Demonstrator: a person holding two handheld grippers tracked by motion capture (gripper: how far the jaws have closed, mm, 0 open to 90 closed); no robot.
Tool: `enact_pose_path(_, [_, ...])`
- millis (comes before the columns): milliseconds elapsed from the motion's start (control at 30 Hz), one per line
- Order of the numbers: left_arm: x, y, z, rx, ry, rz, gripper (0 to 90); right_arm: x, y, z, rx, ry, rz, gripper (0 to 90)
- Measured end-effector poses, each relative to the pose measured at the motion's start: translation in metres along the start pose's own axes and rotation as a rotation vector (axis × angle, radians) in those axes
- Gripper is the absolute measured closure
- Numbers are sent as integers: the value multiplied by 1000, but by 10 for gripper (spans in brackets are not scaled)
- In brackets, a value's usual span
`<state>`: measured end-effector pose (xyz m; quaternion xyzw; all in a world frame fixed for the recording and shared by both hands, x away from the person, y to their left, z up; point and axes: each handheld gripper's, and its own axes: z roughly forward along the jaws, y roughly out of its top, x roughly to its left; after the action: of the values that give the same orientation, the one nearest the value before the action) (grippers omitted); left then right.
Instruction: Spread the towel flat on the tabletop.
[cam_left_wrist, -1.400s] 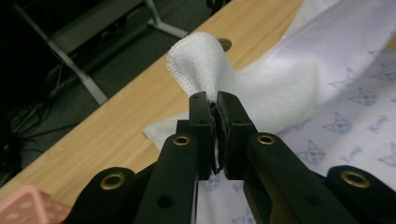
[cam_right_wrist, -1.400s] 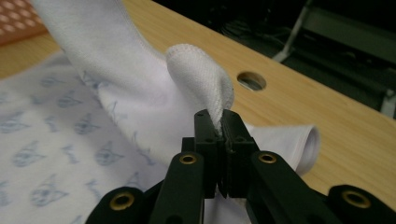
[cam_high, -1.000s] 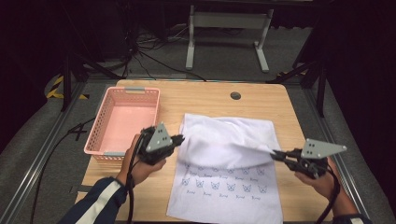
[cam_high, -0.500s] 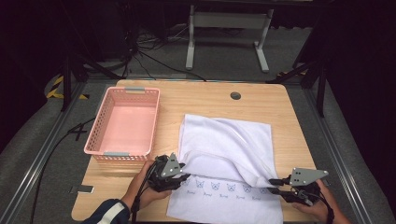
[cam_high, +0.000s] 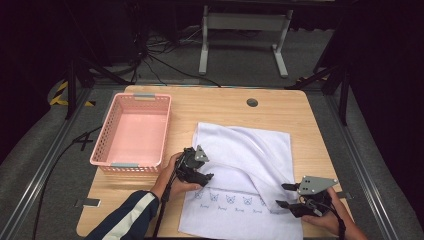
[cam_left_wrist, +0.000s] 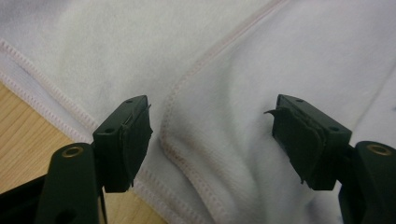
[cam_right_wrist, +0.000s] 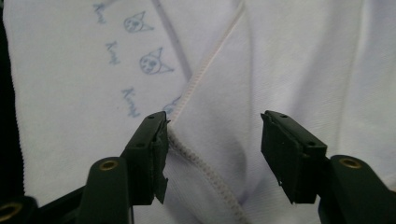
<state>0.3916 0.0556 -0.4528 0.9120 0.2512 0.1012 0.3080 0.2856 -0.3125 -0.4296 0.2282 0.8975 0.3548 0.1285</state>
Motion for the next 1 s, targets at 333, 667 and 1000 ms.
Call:
enact_pose_path(333, [0, 0, -16, -64, -22, 78, 828, 10, -11, 16, 86, 42, -52, 834])
enact_pose_path(667, [-11, 9, -77, -205, 22, 163, 844, -4, 6, -34, -143, -28, 6, 856])
enact_pose_path(1000, [-66, -54, -105, -117, -113, 283, 853, 36, -10, -56, -33, 171, -131, 853])
